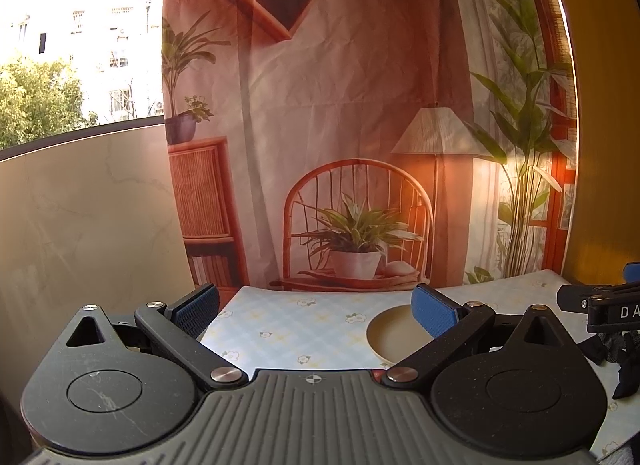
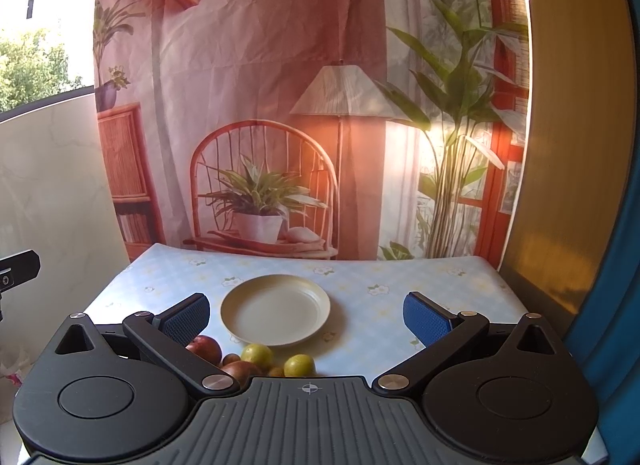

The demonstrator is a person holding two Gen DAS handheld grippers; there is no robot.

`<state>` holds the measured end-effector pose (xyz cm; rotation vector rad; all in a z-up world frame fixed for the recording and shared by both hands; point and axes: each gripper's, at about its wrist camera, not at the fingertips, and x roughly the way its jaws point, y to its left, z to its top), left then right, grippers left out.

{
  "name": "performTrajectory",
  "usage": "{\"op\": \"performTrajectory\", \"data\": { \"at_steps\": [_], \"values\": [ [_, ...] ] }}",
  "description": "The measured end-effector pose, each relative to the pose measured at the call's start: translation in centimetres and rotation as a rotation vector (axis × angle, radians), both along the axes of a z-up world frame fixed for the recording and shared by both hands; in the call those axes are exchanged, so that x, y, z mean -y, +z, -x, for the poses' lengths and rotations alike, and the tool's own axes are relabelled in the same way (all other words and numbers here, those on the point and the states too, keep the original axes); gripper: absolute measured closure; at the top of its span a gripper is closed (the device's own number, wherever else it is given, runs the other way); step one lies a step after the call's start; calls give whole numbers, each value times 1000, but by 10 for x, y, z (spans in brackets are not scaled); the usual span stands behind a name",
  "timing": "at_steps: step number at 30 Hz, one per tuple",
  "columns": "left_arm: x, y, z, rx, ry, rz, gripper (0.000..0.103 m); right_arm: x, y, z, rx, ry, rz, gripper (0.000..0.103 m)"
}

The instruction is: Organize fruits

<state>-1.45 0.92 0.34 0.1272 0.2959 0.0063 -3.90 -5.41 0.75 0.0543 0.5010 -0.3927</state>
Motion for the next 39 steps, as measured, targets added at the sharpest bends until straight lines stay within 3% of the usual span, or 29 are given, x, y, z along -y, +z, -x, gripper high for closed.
{"op": "performTrajectory", "data": {
  "at_steps": [39],
  "values": [
    [-3,2,-4,-6,18,10,0,0,-3,1,9,-1,0,0]
  ]
}}
